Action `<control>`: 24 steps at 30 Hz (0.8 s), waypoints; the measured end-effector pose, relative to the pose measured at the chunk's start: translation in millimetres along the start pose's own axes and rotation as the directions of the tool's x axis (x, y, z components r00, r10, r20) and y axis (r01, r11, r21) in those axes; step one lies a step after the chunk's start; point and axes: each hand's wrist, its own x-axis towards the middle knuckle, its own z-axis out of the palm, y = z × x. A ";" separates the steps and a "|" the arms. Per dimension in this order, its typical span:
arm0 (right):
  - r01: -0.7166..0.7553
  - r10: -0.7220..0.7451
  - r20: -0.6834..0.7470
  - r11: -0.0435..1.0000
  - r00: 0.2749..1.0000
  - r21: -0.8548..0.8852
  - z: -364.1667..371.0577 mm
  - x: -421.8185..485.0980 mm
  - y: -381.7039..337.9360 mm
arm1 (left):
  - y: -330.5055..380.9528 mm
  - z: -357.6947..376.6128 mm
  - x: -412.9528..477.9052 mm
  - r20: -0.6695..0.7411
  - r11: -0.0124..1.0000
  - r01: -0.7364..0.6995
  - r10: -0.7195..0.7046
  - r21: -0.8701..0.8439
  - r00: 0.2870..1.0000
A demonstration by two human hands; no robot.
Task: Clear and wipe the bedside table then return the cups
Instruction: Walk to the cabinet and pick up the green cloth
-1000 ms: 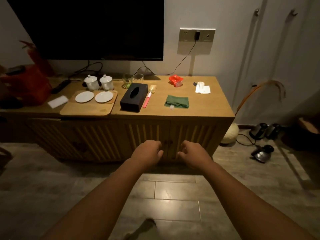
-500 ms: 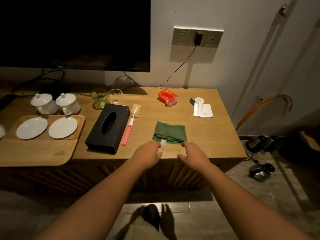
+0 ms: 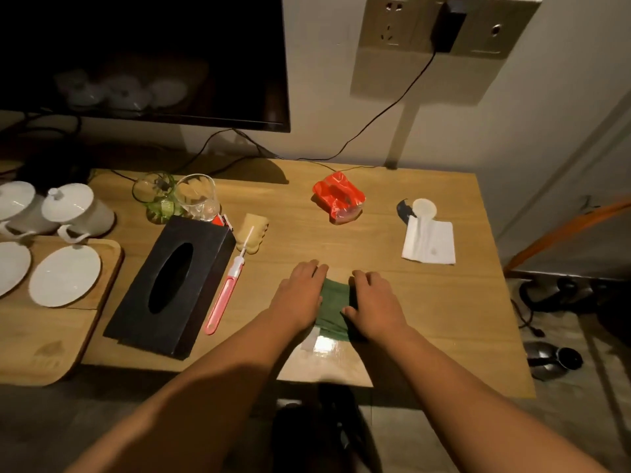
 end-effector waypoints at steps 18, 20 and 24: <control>0.639 -0.525 0.549 0.769 0.651 -0.022 9.4 38.4 -94.0 | -51.6 5.7 -104.5 0.129 0.826 0.425 -0.407 -0.370 0.904; 0.744 -0.583 0.610 0.668 0.537 -0.017 18.1 14.5 -144.0 | -69.8 10.4 -161.3 0.110 0.730 0.529 -0.539 -0.434 0.835; 0.898 -0.656 0.684 0.440 0.319 0.004 46.0 -60.1 -238.8 | -94.6 31.0 -285.5 0.076 0.511 0.600 -0.719 -0.615 0.691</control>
